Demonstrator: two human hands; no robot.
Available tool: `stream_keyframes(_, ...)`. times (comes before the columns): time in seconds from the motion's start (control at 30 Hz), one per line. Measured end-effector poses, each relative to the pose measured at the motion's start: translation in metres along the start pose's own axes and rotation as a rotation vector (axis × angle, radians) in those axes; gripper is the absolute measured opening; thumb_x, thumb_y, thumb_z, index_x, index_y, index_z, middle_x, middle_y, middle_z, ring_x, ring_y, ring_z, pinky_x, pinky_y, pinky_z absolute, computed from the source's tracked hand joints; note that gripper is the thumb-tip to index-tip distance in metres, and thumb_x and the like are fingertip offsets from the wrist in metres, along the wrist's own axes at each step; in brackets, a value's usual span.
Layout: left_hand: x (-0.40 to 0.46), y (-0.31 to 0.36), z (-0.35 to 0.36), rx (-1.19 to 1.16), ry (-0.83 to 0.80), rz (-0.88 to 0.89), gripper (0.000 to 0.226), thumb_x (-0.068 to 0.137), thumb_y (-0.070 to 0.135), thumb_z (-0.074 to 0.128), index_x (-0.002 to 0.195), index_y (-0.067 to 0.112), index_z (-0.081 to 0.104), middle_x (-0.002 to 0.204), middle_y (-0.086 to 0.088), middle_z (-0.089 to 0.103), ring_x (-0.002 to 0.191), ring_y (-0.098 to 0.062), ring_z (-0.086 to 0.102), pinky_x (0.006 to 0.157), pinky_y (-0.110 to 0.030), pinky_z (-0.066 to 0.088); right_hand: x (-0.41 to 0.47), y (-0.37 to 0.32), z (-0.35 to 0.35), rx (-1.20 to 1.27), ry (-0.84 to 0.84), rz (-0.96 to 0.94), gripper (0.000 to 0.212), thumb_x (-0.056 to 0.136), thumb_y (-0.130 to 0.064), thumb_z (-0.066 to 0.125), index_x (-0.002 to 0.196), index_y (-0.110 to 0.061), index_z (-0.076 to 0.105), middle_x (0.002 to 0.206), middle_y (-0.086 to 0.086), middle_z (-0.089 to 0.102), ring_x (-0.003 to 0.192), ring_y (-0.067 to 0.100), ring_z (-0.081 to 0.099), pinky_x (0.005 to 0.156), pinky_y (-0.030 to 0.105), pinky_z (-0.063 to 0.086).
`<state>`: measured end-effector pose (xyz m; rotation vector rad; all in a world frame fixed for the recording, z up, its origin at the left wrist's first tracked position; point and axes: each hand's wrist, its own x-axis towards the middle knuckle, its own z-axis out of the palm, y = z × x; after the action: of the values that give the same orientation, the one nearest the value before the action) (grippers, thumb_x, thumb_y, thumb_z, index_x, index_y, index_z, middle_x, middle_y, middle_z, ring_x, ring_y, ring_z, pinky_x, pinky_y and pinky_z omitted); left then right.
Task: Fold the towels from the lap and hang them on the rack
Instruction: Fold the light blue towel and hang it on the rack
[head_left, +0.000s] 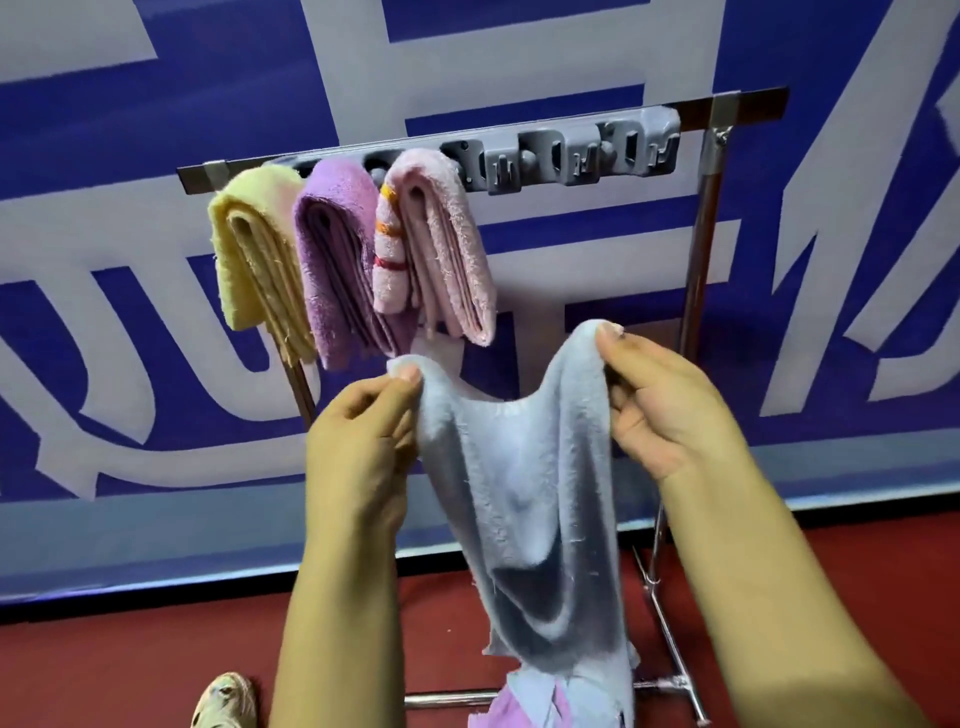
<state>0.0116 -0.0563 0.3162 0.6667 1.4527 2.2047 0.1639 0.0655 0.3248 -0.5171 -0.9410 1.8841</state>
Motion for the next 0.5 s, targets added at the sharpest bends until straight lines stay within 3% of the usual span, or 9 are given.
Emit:
stream_keyframes(0.2, -0.025, -0.002, 0.024, 0.183, -0.052, 0.081, 0.016, 0.081, 0.016, 0.072, 0.074, 0.009, 0.06, 0.07, -0.01, 0.058, 0.067, -0.02, 0.054, 0.06, -0.034, 0.047, -0.018, 0.02, 0.026, -0.396, -0.098, -0.138, 0.01, 0.081, -0.018, 0.069, 0.072, -0.014, 0.068, 0.072, 0.01, 0.065, 0.072, 0.021, 0.06, 0.075, 0.04, 0.054)
stream_keyframes(0.5, -0.037, 0.001, 0.03, 0.385, -0.119, 0.235, 0.008, 0.083, 0.016, 0.071, 0.076, 0.017, 0.068, 0.07, 0.001, 0.069, 0.067, -0.009, 0.063, 0.067, -0.032, 0.054, -0.028, 0.026, 0.028, -0.549, -0.087, -0.265, 0.005, 0.08, -0.016, 0.071, 0.078, -0.02, 0.072, 0.077, -0.002, 0.074, 0.073, 0.004, 0.067, 0.065, 0.019, 0.05)
